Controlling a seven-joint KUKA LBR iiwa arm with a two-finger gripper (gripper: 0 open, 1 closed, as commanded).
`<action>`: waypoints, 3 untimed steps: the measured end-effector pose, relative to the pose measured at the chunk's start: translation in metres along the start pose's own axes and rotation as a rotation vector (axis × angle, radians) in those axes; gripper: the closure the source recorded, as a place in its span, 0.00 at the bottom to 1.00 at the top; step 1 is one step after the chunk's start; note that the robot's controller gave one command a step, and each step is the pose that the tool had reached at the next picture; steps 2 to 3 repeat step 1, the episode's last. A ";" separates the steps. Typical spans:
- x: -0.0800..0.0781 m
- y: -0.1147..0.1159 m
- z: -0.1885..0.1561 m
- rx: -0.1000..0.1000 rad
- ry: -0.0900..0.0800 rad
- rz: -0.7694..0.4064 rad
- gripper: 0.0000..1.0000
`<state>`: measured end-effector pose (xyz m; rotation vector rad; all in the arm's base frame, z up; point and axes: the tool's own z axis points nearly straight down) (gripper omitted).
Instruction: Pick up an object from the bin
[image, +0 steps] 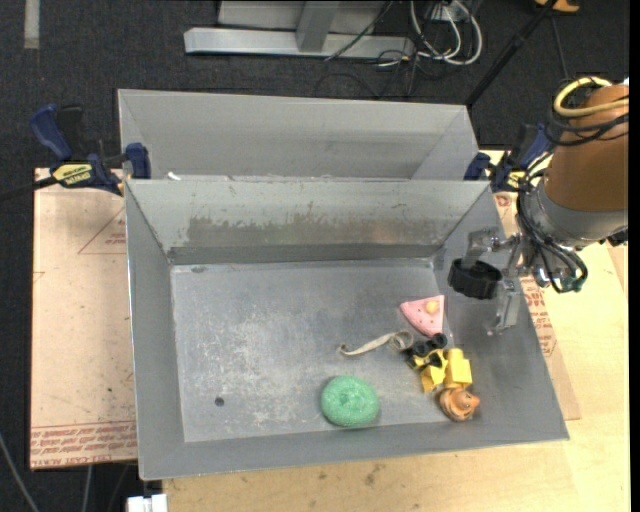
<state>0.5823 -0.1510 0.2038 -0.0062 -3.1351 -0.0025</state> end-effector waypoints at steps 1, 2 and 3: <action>-0.002 0.001 -0.005 0.001 -0.008 -0.005 1.00; -0.002 0.001 -0.005 0.001 -0.008 -0.005 1.00; -0.002 0.001 -0.005 0.001 -0.008 -0.005 1.00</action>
Offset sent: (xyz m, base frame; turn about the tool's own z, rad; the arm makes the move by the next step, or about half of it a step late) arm 0.0000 0.0000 0.0000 0.0000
